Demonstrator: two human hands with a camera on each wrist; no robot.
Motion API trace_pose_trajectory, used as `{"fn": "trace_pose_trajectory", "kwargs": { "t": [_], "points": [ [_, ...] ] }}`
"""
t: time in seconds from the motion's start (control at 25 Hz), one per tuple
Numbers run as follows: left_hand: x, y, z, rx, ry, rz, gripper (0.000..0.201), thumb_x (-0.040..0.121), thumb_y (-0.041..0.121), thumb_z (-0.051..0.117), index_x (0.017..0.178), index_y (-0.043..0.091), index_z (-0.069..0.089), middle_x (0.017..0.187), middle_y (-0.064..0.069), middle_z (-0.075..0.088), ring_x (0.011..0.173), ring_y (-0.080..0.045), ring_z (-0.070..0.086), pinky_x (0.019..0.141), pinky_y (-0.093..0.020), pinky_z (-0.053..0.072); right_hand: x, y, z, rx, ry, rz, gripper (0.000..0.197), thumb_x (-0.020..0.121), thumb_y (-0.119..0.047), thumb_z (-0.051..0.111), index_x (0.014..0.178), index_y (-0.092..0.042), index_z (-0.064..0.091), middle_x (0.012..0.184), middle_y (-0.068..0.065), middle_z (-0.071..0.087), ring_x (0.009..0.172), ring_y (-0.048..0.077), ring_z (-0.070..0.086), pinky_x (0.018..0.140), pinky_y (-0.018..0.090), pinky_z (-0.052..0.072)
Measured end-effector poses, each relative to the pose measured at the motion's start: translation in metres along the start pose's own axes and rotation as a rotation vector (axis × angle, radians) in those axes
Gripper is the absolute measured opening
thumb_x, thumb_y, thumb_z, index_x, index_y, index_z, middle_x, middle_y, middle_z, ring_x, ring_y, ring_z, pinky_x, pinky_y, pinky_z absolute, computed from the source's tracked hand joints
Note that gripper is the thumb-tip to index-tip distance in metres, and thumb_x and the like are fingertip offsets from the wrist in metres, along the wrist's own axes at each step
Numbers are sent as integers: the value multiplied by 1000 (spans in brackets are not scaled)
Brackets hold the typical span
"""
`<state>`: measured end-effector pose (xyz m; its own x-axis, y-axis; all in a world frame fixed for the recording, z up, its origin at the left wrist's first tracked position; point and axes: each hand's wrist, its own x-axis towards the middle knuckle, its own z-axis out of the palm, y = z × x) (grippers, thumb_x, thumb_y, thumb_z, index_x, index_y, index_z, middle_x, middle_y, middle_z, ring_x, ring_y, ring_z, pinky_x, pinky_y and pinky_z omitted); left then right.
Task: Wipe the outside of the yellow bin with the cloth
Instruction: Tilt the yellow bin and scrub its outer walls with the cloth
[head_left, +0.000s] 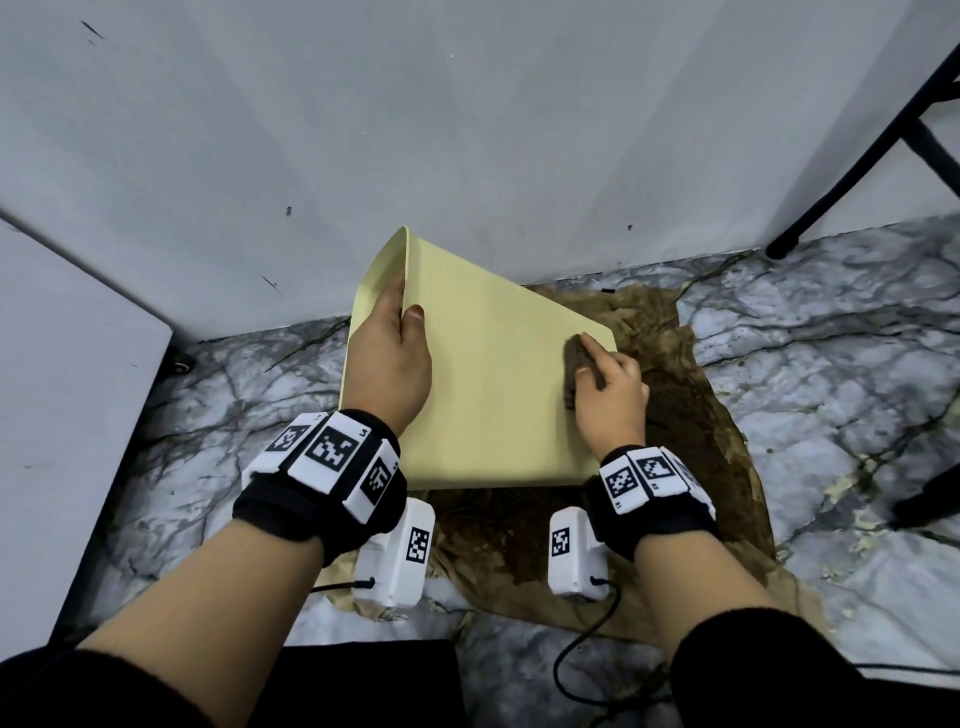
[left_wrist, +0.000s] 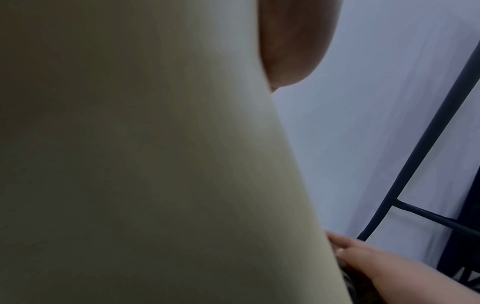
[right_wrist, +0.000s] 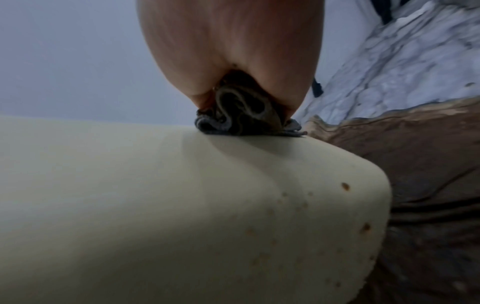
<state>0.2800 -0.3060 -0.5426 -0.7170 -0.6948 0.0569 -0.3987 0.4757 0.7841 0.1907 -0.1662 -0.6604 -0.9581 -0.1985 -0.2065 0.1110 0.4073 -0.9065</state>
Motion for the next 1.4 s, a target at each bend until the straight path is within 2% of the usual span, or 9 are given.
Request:
{"fn": "trace_pose_trajectory", "kwargs": {
  "t": [0.2, 0.36, 0.56, 0.68, 0.76, 0.92, 1.08, 1.24, 1.4],
  "points": [
    [-2, 2, -1, 39, -27, 36, 41, 94, 10, 33, 135, 17, 35, 103, 6, 51, 90, -14, 47, 65, -17, 29, 3, 19, -12, 10, 26, 128, 37, 93, -18, 40, 128, -29, 50, 136, 10, 41, 123, 33, 32, 107, 32, 23],
    [5, 8, -3, -26, -84, -34, 36, 89, 4, 32, 123, 17, 34, 115, -3, 57, 94, -23, 56, 70, -25, 37, -5, 21, -12, 60, 128, 126, 37, 90, -16, 45, 124, -26, 54, 132, 9, 45, 122, 32, 35, 104, 32, 27],
    [2, 18, 3, -17, 37, -41, 33, 95, 14, 33, 128, 13, 37, 96, 3, 51, 79, -15, 46, 60, -21, 26, -19, 17, -5, 107, 164, 49, 35, 85, -15, 53, 119, -24, 58, 125, 7, 49, 117, 28, 39, 95, 23, 26],
    [2, 19, 2, -59, 81, -28, 35, 95, 14, 32, 129, 16, 42, 96, 8, 51, 83, -11, 46, 64, -18, 28, -20, -1, 4, 121, 130, -47, 35, 84, -13, 54, 118, -22, 59, 121, 8, 51, 116, 28, 43, 96, 22, 27],
    [1, 20, 1, -62, 92, 6, 34, 95, 14, 33, 127, 18, 44, 87, 10, 53, 72, -11, 48, 64, -20, 30, -22, -20, 10, 141, 112, -133, 36, 84, -13, 55, 118, -22, 59, 117, 7, 52, 114, 28, 45, 97, 23, 30],
    [-5, 21, 4, -70, 115, 101, 33, 94, 16, 37, 125, 21, 45, 79, 10, 55, 64, -10, 50, 66, -25, 38, -34, -71, 24, 238, 58, -347, 40, 80, -23, 50, 119, -23, 58, 115, 6, 51, 110, 29, 46, 102, 36, 37],
    [-5, 16, 5, -39, 126, 137, 36, 94, 14, 38, 129, 17, 44, 93, 5, 56, 78, -10, 52, 69, -15, 33, -45, -91, 33, 169, -11, -485, 42, 82, -25, 48, 123, -27, 54, 121, 6, 51, 109, 20, 39, 98, 21, 29],
    [-1, 9, 1, -42, 78, 129, 36, 95, 20, 38, 131, 21, 42, 85, -7, 62, 75, -18, 56, 64, -16, 39, -31, -73, 28, 179, -8, -460, 39, 85, -21, 50, 124, -28, 53, 126, 7, 48, 115, 24, 38, 102, 22, 27],
    [1, 0, -3, -64, 72, 118, 36, 95, 21, 37, 130, 26, 43, 75, 0, 53, 61, 2, 46, 59, -2, 36, -9, -39, 18, 176, 53, -274, 39, 89, -13, 51, 125, -28, 52, 131, 8, 44, 122, 26, 36, 106, 26, 25]
  ]
}}
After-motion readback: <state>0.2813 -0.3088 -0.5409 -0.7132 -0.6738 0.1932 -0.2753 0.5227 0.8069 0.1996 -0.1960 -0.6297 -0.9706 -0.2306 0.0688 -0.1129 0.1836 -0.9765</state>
